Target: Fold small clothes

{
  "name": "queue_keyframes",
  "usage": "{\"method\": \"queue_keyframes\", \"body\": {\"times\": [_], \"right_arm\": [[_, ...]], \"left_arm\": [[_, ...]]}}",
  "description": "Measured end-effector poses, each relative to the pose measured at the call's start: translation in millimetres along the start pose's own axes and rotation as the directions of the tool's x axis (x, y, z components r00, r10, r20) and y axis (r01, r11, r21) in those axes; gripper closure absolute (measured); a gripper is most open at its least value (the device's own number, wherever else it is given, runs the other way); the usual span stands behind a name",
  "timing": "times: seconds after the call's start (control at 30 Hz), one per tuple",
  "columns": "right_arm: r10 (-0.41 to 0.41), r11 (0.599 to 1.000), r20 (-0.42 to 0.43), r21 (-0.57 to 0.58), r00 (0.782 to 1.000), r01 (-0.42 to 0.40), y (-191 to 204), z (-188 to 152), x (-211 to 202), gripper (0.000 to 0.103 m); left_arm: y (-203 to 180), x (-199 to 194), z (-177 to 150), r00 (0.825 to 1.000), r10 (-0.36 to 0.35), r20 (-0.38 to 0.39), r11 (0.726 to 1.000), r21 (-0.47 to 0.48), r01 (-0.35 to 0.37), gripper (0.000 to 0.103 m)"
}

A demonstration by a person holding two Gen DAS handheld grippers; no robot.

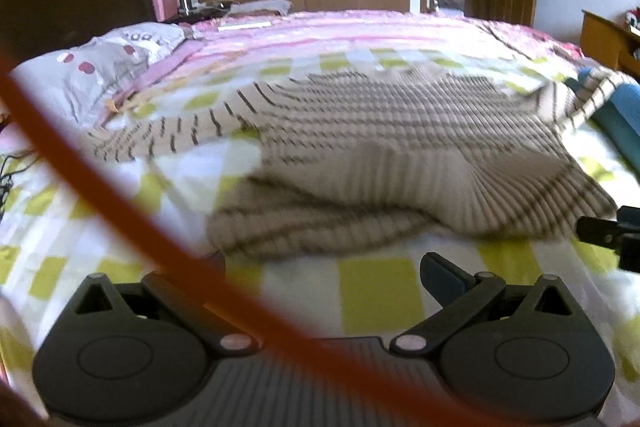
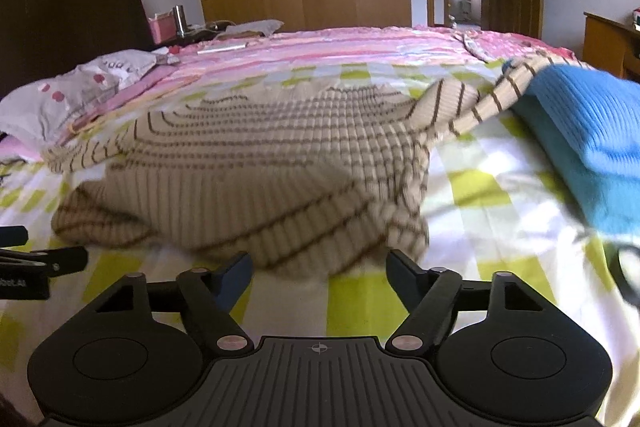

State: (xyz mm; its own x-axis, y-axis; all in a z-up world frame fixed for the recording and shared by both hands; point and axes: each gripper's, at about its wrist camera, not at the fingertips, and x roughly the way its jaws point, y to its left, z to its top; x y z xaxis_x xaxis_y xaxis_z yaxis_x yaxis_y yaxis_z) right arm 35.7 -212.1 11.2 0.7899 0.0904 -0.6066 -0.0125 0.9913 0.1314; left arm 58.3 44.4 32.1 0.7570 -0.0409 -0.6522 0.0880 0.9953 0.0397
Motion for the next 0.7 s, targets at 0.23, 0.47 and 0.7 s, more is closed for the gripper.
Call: {"method": "queue_keyframes", "body": {"times": [0.23,0.47,0.7], "right_arm": [[0.013,1.0,-0.001,-0.018,1.0,-0.013,-8.1,31.0,27.3,0.032],[0.05,0.996,-0.051,-0.07,0.997,-0.053,-13.8,45.8,57.2,0.032],[0.089,0.993,-0.111,-0.073,0.99,-0.097,-19.6,51.6,79.3,0.032]], "left_arm": [[31.8,20.4,21.7,0.999,0.02,0.047,1.0,0.018,-0.02,0.0],[48.0,35.3,48.2,0.995,-0.02,0.099,0.998,0.062,0.014,0.0],[60.1,65.2,62.3,0.997,-0.044,0.062,0.997,0.069,0.04,0.004]]}}
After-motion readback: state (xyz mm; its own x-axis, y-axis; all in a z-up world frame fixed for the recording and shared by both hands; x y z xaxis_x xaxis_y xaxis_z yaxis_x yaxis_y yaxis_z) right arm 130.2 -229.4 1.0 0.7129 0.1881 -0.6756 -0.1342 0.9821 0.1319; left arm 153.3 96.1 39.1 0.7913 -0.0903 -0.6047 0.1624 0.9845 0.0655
